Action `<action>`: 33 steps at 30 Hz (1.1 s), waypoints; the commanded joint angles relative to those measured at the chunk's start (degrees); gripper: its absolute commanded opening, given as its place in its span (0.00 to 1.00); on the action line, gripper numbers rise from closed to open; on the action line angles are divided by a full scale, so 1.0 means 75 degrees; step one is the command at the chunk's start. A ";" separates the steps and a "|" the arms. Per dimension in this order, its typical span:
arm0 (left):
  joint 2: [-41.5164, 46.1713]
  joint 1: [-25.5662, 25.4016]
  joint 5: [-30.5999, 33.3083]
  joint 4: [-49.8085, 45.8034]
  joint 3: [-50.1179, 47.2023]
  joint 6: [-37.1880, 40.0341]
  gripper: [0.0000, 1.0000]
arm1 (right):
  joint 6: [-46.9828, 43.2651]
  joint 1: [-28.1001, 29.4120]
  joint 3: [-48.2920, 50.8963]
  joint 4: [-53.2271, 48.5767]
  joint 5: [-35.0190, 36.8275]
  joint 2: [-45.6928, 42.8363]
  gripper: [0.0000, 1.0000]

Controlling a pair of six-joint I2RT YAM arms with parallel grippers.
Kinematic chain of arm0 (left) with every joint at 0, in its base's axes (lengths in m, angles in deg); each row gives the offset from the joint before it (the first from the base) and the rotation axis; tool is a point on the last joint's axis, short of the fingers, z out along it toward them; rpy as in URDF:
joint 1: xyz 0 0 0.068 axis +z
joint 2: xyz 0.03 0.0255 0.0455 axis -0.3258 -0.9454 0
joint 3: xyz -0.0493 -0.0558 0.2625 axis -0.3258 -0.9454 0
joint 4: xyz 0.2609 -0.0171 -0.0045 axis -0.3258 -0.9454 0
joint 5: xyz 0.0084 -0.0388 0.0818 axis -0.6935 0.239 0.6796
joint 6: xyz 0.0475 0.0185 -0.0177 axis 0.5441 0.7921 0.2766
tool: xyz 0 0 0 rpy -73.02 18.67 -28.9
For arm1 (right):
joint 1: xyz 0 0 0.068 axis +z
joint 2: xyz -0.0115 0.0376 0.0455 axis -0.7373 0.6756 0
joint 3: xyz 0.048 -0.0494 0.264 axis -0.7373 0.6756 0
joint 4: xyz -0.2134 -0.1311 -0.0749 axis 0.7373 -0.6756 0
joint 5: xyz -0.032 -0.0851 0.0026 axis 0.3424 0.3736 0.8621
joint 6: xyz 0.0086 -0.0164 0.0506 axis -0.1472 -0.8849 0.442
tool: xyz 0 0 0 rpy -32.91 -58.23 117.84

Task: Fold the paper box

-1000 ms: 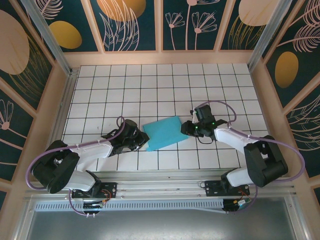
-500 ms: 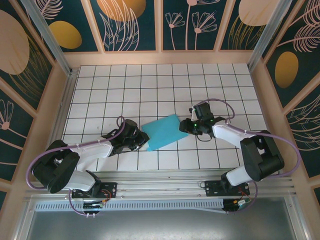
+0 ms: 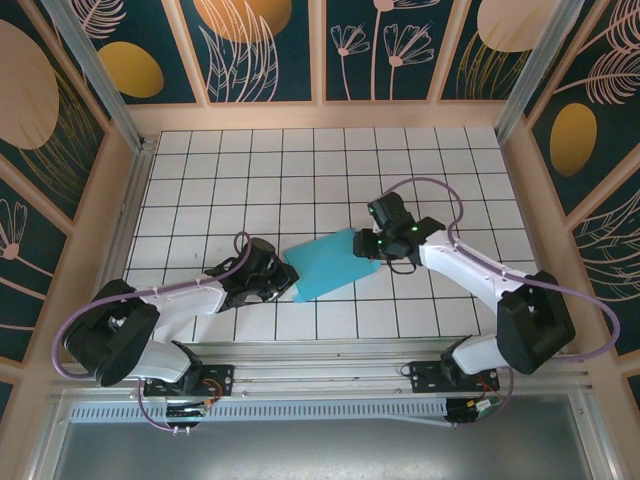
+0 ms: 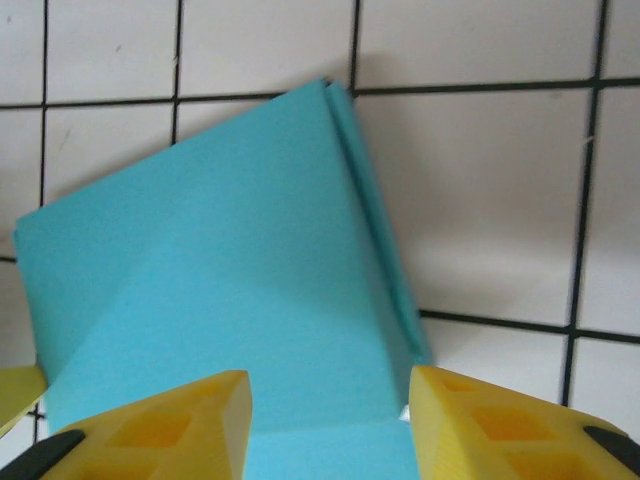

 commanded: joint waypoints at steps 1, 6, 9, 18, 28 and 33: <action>-0.0120 -0.0038 0.0110 -0.0644 0.0014 0.0096 0.18 | 0.0370 0.0231 -0.0416 -0.0662 0.0424 0.0419 0.48; -0.0076 -0.0044 0.0118 -0.0657 0.0003 0.0084 0.18 | 0.0421 0.0235 -0.0665 -0.0765 0.0893 0.0993 0.51; -0.0044 -0.0043 0.0129 -0.0690 0.0004 0.0078 0.18 | 0.0410 0.0235 -0.0737 -0.0769 0.0752 0.1291 0.52; -0.0043 -0.0044 0.0089 -0.0644 -0.0020 0.0055 0.18 | 0.0447 0.0246 -0.0642 -0.0498 0.0491 0.1553 0.43; -0.0051 -0.0044 0.0107 -0.0644 -0.0009 0.0056 0.18 | 0.0481 0.0034 -0.0306 -0.0193 -0.0106 0.1437 0.29; -0.0036 -0.0038 0.0128 -0.0644 -0.0022 0.0062 0.18 | 0.0448 -0.0107 -0.0098 -0.0005 -0.0635 0.1424 0.28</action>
